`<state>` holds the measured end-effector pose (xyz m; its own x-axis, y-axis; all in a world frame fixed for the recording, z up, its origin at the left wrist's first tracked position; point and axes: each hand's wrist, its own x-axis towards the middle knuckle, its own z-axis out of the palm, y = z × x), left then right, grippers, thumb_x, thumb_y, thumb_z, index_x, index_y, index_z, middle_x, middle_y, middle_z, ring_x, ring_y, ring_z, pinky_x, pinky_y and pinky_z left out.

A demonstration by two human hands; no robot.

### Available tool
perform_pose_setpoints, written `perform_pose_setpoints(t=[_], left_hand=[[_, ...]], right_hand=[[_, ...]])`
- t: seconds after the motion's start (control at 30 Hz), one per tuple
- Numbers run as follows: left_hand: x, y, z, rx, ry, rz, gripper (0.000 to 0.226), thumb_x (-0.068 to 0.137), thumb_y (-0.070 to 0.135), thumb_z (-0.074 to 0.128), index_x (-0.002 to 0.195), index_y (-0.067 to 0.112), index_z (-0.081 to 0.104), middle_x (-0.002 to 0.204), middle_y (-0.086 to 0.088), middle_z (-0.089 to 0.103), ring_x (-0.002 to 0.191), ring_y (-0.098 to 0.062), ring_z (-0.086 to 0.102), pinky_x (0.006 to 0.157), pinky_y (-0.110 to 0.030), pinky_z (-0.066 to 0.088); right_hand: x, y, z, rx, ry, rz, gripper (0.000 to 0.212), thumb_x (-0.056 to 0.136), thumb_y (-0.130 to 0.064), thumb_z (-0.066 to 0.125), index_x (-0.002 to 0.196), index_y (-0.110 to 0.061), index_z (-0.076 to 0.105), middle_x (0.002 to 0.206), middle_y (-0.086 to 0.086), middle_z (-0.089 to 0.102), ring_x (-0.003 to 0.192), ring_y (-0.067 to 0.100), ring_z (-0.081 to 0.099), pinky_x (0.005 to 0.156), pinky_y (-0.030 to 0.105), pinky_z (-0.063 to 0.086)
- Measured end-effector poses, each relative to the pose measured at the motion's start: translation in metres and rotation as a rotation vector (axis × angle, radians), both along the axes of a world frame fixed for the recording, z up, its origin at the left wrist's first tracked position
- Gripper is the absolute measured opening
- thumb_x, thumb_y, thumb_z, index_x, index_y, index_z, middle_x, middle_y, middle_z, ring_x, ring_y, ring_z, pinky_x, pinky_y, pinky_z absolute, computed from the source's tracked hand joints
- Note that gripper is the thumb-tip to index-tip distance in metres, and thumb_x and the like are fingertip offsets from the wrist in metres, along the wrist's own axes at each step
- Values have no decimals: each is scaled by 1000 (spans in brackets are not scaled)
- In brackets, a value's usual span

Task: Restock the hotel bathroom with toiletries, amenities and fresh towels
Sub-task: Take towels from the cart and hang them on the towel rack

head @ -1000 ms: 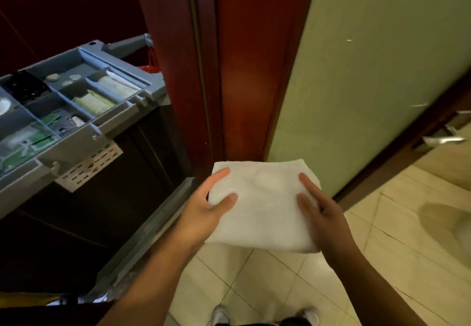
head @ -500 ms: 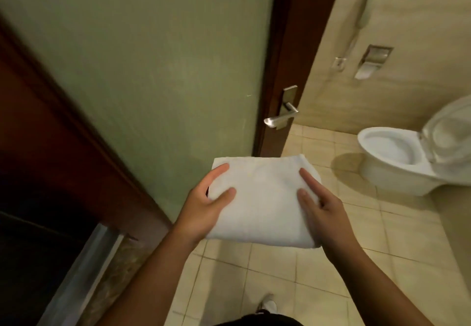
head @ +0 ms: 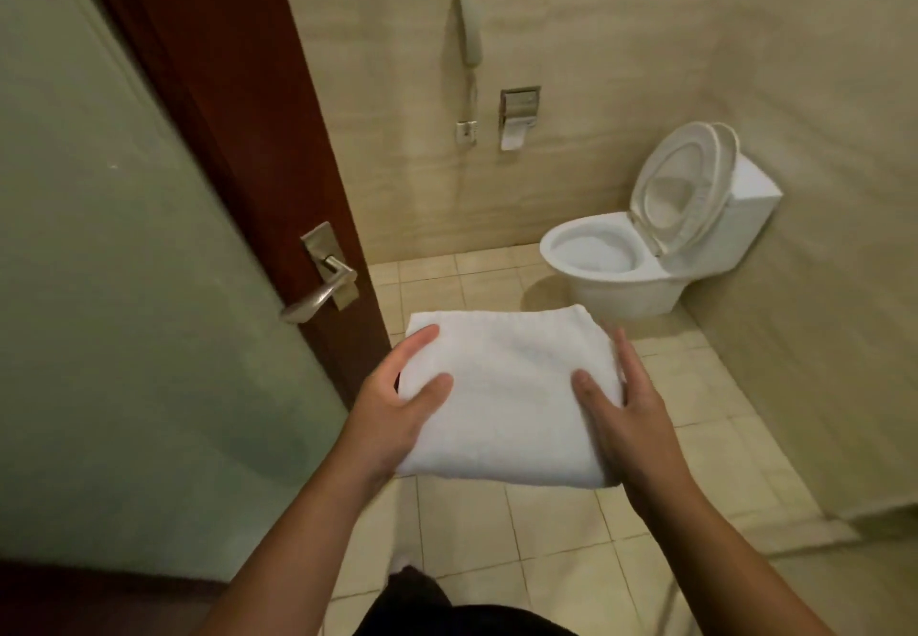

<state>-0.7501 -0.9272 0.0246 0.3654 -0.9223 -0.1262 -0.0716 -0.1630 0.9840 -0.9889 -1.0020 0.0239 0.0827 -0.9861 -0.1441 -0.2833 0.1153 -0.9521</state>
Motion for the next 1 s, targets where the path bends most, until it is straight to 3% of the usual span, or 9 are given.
perform_pose_setpoints(t=[0.17, 0.4, 0.5, 0.6, 0.67, 0.73, 0.83, 0.93, 1.0], left_hand=[[-25, -56, -2, 31, -28, -139, 45, 97, 32, 71, 130, 61, 59, 134, 24, 56, 117, -4, 61, 87, -25, 58], [-47, -147, -13, 42, -5, -291, 46, 96, 29, 73, 130, 58, 61, 128, 31, 58, 108, 12, 62, 82, -17, 57], [-51, -197, -16, 60, 19, -350, 46, 96, 28, 73, 129, 58, 61, 127, 28, 60, 103, 12, 64, 76, -15, 56], [-53, -251, -16, 80, 60, -421, 46, 96, 27, 73, 128, 58, 62, 125, 28, 64, 105, 7, 66, 85, -23, 59], [-55, -287, -18, 87, 93, -459, 46, 95, 26, 74, 128, 56, 63, 126, 24, 67, 109, 1, 68, 92, -32, 60], [-57, -322, -20, 107, 118, -501, 47, 95, 29, 75, 131, 56, 61, 128, 20, 67, 111, -6, 69, 94, -40, 61], [-64, -368, -20, 173, 124, -584, 52, 97, 47, 69, 141, 60, 45, 128, 28, 58, 115, -14, 66, 93, -48, 60], [-69, -406, -25, 232, 139, -663, 72, 87, 79, 59, 150, 60, 30, 141, 18, 57, 123, -17, 62, 102, -54, 53], [-73, -428, -31, 275, 148, -734, 89, 72, 96, 52, 151, 61, 29, 149, 13, 54, 131, -20, 57, 110, -57, 46]], right_hand=[[-32, -26, 3, 28, -39, -182, 31, 95, -48, 64, 121, -31, 62, 114, -6, 69, 99, 12, 66, 70, 33, 56], [-54, -75, -1, -144, 0, -333, 17, 96, -29, 70, 105, -43, 66, 99, -25, 71, 89, -5, 65, 71, 20, 49], [-57, -106, -3, -202, 81, -330, 24, 98, -18, 67, 114, -36, 68, 124, -18, 65, 111, -1, 61, 82, 17, 52], [-57, -136, 5, -363, 165, -237, 47, 96, -2, 62, 99, -48, 67, 152, -9, 47, 138, -1, 44, 104, 14, 44], [-57, -156, 18, -425, 214, -180, 53, 95, 2, 61, 101, -50, 65, 155, -7, 44, 142, 2, 41, 105, 12, 41], [-53, -177, 30, -481, 273, -167, 44, 96, 1, 61, 107, -41, 67, 149, -7, 50, 139, 9, 48, 106, 19, 44], [-47, -204, 44, -493, 311, -165, 33, 93, -1, 59, 110, -26, 70, 129, -10, 62, 125, 15, 60, 100, 27, 48], [-35, -224, 59, -454, 273, -174, 45, 94, 4, 54, 115, -33, 70, 121, -16, 68, 118, 11, 64, 95, 19, 48], [-28, -233, 71, -392, 194, -216, 60, 99, 9, 53, 112, -48, 70, 115, -23, 70, 114, 1, 64, 91, 14, 49]])
